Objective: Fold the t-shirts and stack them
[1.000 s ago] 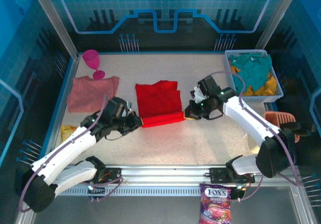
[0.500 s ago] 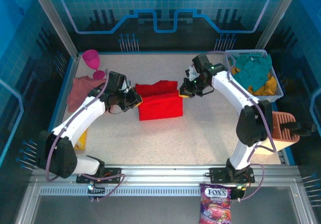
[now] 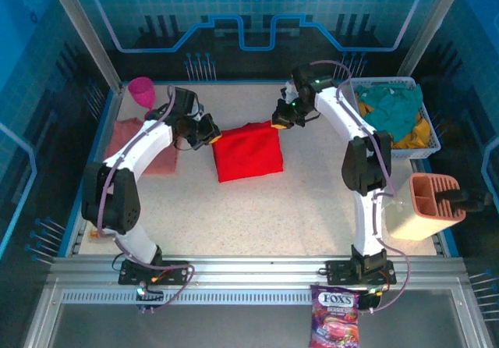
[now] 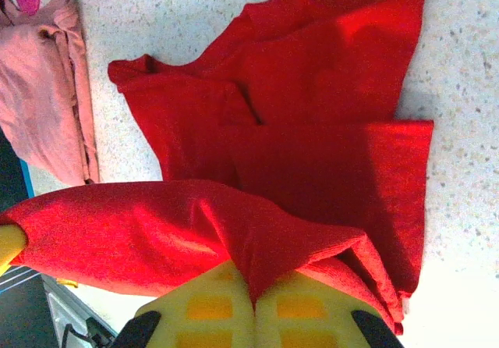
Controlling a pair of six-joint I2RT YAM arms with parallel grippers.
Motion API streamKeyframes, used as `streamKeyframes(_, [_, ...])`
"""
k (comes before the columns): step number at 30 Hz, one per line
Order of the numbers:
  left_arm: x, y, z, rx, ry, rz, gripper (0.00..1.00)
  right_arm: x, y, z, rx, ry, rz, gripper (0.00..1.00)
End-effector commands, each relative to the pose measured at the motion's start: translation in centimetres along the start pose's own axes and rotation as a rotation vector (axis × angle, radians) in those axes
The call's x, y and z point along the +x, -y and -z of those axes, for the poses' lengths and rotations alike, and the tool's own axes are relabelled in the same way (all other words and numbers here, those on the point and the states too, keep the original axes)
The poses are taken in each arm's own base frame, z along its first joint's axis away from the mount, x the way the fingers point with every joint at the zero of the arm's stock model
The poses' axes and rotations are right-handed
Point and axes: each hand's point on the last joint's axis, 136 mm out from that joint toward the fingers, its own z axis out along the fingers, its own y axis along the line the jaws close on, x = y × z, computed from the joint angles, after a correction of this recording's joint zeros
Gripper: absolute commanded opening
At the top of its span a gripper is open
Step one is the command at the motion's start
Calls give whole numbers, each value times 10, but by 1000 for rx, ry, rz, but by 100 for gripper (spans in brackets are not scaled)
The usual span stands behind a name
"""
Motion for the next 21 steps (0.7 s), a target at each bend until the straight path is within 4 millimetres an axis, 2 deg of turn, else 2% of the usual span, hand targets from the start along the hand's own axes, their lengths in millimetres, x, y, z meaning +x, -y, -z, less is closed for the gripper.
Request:
streamKeyframes(1, [-19,7,0,36,15,-8,0,-11,-1,3,-20,-1,4,0])
streamKeyframes(8, [-41,-5,-10,34,37,27,0,-37,-7,-9,-64,29,21,0])
streamKeyframes(17, [-66,-18,-25,33,45,60,0,-59,-8,-37,-130,39,26,0])
streamKeyframes(20, [-80,-21,-34,58,63,63,0,-67,-7,-47,-156,55,31,0])
streamKeyframes(21, [-87,-23,-37,67,76,54,0,-72,-7,-49,-162,65,30,4])
